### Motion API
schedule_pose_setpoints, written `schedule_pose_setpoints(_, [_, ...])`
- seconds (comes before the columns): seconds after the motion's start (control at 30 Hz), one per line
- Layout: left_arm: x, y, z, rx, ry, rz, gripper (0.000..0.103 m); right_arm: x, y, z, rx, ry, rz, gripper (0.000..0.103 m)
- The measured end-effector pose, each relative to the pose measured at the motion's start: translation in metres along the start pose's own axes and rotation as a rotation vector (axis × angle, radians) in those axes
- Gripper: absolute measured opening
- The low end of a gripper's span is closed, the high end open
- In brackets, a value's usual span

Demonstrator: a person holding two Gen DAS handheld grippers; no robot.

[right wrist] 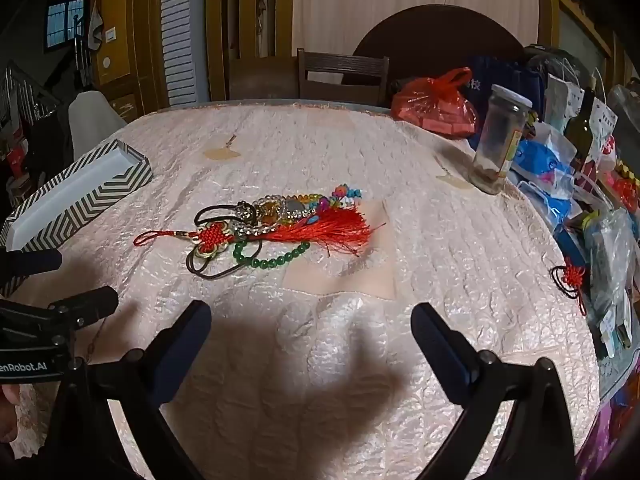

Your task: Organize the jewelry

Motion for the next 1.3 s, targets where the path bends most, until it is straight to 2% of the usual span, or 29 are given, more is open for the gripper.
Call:
schedule_pose_setpoints(0.33, [0.013,0.004,0.01,-0.024,-0.01,0.028,0.099,0.003,-0.004,0.0,0.002,0.002,0.003,0.102])
schedule_pose_setpoints(0.67, [0.009,0.002,0.012,-0.023,-0.012,0.008,0.099,0.002,-0.005,-0.001,0.012,0.013,-0.009,0.102])
schedule_pose_setpoints(0.93, [-0.001,-0.009,0.004,-0.001,0.052,-0.069,0.102,0.003,-0.008,-0.006,0.038,0.018,-0.008,0.102])
schedule_pose_setpoints(1.03, [-0.001,-0.011,0.003,-0.034,0.1,-0.058,0.102,0.003,-0.009,-0.005,0.037,0.015,-0.01,0.102])
schedule_pose_setpoints(1.3, [0.0,-0.009,0.003,-0.049,0.112,-0.041,0.102,0.006,-0.006,-0.003,0.035,0.017,0.002,0.102])
Point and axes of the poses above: each gripper's, at about its wrist camera, not at the fingertips, and x roughly the way its jaws point, z to its left, y to its underside, the point moved 10 cm from there along x, roughly the way its jaws point, and after that the axes turned 1 degree about y, right-handed, at the moved point
